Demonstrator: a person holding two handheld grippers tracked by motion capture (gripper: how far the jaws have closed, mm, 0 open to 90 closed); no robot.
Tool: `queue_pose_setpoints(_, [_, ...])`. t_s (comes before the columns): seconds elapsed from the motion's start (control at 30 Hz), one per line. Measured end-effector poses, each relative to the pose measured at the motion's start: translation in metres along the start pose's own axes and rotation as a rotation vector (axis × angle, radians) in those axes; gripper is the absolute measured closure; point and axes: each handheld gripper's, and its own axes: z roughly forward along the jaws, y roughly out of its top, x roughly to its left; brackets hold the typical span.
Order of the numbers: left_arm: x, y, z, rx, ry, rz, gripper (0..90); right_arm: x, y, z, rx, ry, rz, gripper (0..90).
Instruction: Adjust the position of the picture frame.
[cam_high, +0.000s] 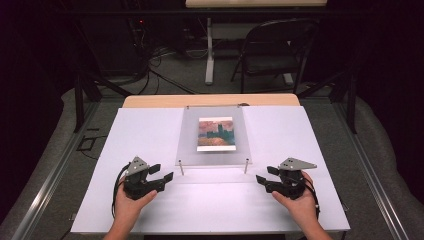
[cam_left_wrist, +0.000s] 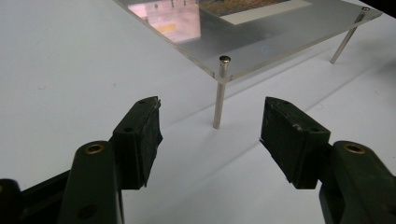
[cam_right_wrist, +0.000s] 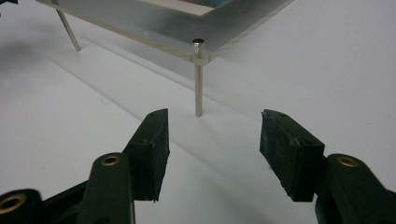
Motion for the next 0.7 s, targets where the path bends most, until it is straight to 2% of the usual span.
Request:
queue_pose_setpoints(0.13, [0.004,-0.001,0.0,0.005,0.013,-0.016,37.2,-0.004,0.001,-0.002,-0.013,-0.019,-0.001,40.6])
queue_pose_setpoints(0.27, [0.009,0.001,-0.001,0.001,0.021,-0.047,36.8,-0.009,0.002,-0.003,-0.002,-0.031,0.004,40.0])
queue_pose_setpoints(0.4, [0.014,0.005,0.001,0.006,0.031,-0.062,36.8,-0.014,0.004,-0.002,0.007,-0.038,0.026,39.2])
queue_pose_setpoints(0.6, [0.019,0.012,0.0,-0.012,0.026,-0.084,36.7,-0.02,0.011,-0.002,0.019,-0.045,0.015,39.3])
queue_pose_setpoints(0.7, [0.022,0.016,0.0,-0.012,0.028,-0.079,36.7,-0.021,0.015,0.0,0.023,-0.095,0.003,40.1])
